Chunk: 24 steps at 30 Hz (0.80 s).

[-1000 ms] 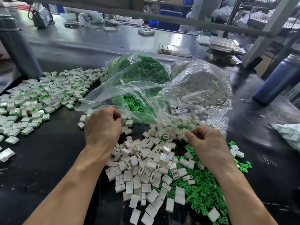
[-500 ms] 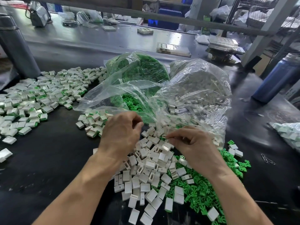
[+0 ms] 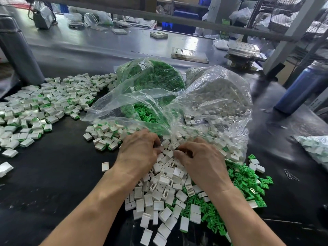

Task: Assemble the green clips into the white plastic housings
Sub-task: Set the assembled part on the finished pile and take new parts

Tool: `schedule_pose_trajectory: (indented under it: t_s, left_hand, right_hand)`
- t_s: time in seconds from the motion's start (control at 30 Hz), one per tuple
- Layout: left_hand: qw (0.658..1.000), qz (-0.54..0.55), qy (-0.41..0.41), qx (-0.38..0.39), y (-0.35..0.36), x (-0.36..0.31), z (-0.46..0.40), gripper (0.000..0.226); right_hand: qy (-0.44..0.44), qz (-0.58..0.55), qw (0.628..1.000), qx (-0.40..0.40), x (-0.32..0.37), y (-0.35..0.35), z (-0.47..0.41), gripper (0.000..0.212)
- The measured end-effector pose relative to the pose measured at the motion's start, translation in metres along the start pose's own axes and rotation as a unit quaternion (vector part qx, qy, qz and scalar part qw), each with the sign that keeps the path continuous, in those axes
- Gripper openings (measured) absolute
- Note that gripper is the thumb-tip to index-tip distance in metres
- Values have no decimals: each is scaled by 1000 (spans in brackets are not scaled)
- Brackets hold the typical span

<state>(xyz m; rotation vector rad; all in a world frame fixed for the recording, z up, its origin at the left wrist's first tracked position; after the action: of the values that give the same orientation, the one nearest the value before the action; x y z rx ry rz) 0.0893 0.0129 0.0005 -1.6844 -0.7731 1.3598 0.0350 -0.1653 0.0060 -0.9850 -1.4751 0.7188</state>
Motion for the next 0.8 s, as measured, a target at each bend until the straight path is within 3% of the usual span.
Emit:
schedule_pose_trajectory:
  t_s: [0.33, 0.43, 0.53, 0.63, 0.8]
  left_hand:
    - [997, 68, -21, 15, -8, -5, 6, 9]
    - [993, 114, -20, 21, -10, -4, 7, 13]
    - [982, 185, -10, 26, -14, -3, 7, 17]
    - [951, 307, 10, 45, -18, -6, 7, 18]
    - [856, 511, -9, 78, -21, -13, 8, 27]
  right_hand:
    - [0, -24, 999, -27, 2, 3, -2, 16]
    - [10, -117, 991, -57, -3, -1, -1, 11]
    - [33, -270, 960, -68, -7, -4, 1, 9]
    - [41, -392, 917, -68, -5, -8, 4, 13]
    - [30, -535, 843, -46, 5, -16, 9, 11]
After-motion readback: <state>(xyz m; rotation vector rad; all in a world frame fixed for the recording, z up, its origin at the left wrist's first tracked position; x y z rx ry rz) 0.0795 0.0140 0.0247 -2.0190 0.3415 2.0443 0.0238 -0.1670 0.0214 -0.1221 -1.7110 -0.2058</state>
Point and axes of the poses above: each hand's wrist, its own z-axis away from the middle knuckle, its own y-axis out of the palm, x = y × z, the point moved 1 cm from there along -z, towards the middle knuckle
